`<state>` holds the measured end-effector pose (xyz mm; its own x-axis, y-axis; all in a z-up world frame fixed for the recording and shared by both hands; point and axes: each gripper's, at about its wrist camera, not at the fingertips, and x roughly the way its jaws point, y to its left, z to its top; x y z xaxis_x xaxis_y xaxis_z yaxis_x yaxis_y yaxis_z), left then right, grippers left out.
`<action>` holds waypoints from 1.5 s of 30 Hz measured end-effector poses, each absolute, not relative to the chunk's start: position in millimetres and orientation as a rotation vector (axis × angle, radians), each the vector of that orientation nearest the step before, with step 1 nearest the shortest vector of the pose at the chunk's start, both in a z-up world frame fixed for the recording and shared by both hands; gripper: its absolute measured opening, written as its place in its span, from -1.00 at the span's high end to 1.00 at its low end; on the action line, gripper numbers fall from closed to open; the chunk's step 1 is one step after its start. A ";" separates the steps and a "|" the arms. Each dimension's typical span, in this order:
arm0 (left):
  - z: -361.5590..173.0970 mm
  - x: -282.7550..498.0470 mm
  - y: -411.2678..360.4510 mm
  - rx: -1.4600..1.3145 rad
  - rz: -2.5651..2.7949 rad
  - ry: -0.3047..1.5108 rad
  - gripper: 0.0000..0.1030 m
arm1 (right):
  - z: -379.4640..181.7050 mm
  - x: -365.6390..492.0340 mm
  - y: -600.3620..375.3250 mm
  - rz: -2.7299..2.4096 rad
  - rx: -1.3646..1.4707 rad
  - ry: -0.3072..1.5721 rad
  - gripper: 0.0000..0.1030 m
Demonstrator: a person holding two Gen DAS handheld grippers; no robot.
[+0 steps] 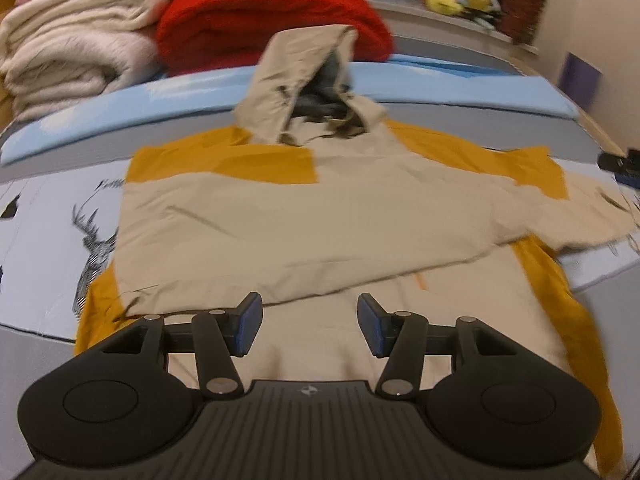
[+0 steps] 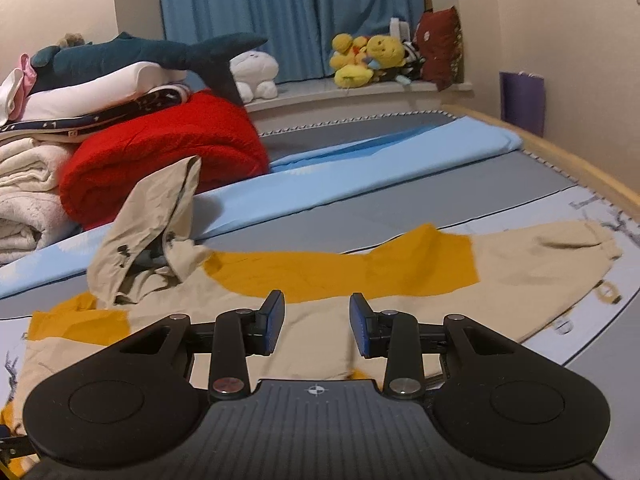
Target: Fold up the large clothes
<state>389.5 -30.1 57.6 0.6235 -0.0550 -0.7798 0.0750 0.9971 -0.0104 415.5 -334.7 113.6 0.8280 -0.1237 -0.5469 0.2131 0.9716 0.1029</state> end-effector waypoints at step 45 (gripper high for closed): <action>16.4 422.3 -58.5 0.052 -0.100 0.979 -0.20 | -48.5 431.1 -704.4 -0.568 0.884 0.567 0.27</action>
